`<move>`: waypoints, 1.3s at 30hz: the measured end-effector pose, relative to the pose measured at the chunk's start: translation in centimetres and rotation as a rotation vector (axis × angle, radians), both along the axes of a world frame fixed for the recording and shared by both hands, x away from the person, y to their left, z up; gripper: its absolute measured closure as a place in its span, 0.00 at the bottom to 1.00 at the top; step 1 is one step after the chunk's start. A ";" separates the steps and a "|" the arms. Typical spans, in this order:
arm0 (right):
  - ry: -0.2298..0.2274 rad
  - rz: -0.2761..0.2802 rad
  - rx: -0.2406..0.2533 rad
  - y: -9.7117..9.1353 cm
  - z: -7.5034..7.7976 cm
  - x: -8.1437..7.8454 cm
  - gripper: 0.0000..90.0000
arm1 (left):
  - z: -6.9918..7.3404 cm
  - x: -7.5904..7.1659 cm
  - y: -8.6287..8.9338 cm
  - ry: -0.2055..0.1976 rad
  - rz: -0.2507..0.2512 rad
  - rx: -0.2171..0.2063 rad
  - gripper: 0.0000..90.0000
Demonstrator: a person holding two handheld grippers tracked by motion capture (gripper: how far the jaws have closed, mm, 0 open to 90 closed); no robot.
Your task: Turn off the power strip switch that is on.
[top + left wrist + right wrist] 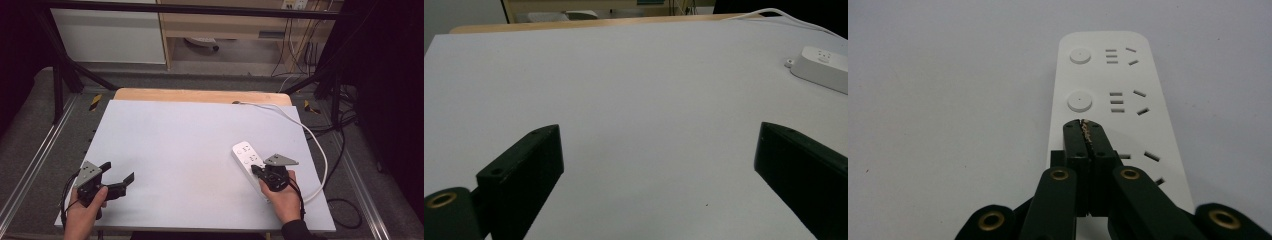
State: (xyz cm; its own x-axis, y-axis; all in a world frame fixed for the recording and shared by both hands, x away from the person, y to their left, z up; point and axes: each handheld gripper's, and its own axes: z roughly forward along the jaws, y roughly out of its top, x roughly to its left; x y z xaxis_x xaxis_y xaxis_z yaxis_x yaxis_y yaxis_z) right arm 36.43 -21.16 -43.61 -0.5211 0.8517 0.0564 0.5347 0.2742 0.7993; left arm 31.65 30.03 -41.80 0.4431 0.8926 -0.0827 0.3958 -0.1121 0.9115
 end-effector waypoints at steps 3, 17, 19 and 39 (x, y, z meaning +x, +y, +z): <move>0.006 -0.003 0.008 0.0 0.0 0.0 1.00 | 0.0 0.0 0.0 0.000 0.000 0.001 0.06; 0.018 -0.012 0.038 -0.3 -0.1 0.0 1.00 | 0.0 0.0 -0.1 0.003 -0.001 0.004 0.06; 0.019 -0.011 0.040 -0.3 -0.1 0.0 1.00 | 0.0 0.0 -0.1 0.003 0.000 0.005 0.06; 0.012 -0.016 0.030 -0.2 -0.2 -0.1 1.00 | 0.0 0.0 -0.1 0.006 0.000 0.008 0.06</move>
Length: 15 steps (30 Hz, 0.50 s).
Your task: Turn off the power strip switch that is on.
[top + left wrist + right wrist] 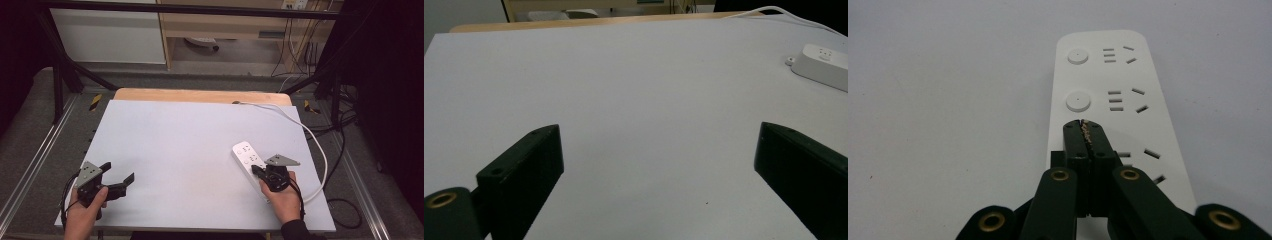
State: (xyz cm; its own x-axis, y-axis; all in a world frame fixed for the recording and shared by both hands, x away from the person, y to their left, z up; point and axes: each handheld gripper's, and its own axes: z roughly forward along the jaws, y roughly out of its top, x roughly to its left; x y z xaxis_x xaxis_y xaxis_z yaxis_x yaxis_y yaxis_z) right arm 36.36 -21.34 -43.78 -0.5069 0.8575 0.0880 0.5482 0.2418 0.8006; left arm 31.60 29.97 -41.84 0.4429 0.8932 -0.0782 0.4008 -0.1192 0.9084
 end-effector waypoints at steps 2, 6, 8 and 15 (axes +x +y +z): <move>-0.004 0.000 -0.002 0.0 0.0 0.0 1.00 | 0.0 0.0 0.0 -0.001 0.000 -0.001 0.06; -0.003 -0.003 -0.003 0.1 0.0 0.0 1.00 | 0.0 0.0 0.0 0.001 0.001 0.000 0.06; -0.005 -0.002 -0.004 0.0 0.0 0.0 1.00 | 0.0 0.0 0.0 0.001 0.001 0.000 0.06; -0.003 -0.005 -0.007 0.1 0.0 -0.1 1.00 | 0.0 0.0 0.0 0.001 0.001 0.002 0.06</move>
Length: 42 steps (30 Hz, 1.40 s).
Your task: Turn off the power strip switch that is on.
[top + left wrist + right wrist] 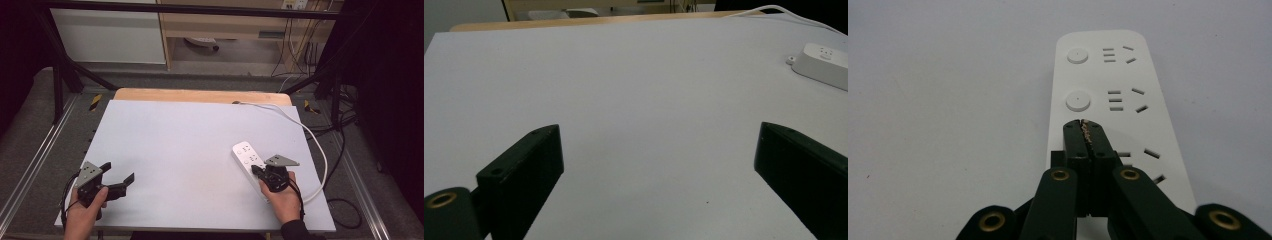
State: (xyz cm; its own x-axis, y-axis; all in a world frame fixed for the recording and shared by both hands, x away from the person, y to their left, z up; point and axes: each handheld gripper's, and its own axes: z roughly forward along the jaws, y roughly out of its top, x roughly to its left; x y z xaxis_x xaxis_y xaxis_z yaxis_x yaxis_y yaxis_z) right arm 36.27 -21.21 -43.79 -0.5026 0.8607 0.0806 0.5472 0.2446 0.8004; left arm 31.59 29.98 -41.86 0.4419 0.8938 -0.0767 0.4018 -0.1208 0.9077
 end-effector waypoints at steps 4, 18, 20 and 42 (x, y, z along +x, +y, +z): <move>-0.001 -0.001 0.000 0.0 0.0 0.0 1.00 | 0.0 0.0 0.0 0.000 0.001 0.000 0.06; -0.006 0.004 -0.005 0.0 -0.1 0.0 1.00 | 0.0 0.0 0.0 0.000 0.001 -0.001 0.06; -0.005 0.006 -0.005 -0.1 -0.1 0.0 1.00 | 0.0 0.0 0.0 0.000 0.001 0.000 0.06; -0.004 0.005 -0.018 0.0 0.0 0.0 1.00 | 0.0 0.0 0.0 0.000 0.001 0.000 0.06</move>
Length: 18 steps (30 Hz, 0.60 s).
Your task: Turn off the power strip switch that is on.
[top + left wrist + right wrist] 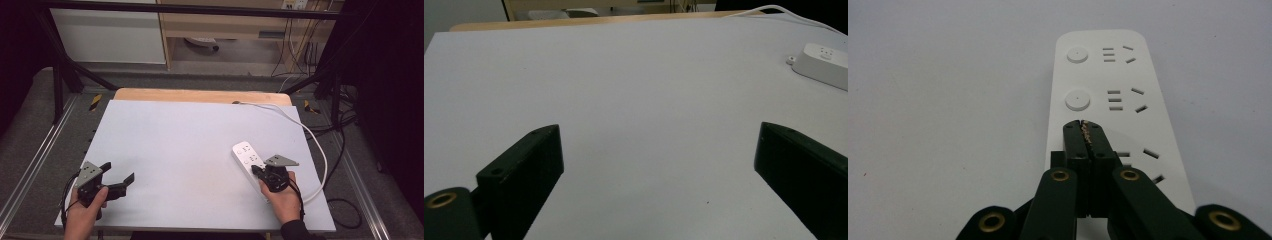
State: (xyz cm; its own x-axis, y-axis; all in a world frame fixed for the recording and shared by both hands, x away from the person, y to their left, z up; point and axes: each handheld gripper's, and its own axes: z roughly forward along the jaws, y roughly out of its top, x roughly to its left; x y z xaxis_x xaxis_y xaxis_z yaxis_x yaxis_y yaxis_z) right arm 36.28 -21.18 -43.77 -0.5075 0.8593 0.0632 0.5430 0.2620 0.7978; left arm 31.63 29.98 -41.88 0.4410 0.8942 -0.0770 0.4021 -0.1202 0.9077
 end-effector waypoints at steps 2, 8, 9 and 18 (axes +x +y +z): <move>-0.003 0.001 -0.009 0.1 0.0 0.0 1.00 | 0.0 0.0 0.0 0.000 0.001 0.000 0.06; 0.002 -0.001 -0.007 0.1 0.1 0.0 1.00 | 0.0 0.0 0.0 0.001 0.000 0.000 0.06; 0.001 -0.003 -0.011 0.1 0.1 0.0 1.00 | 0.0 0.0 0.0 0.002 0.001 0.002 0.06; -0.003 0.003 -0.012 0.1 0.4 0.0 1.00 | 0.0 0.0 0.0 0.001 0.001 0.000 0.06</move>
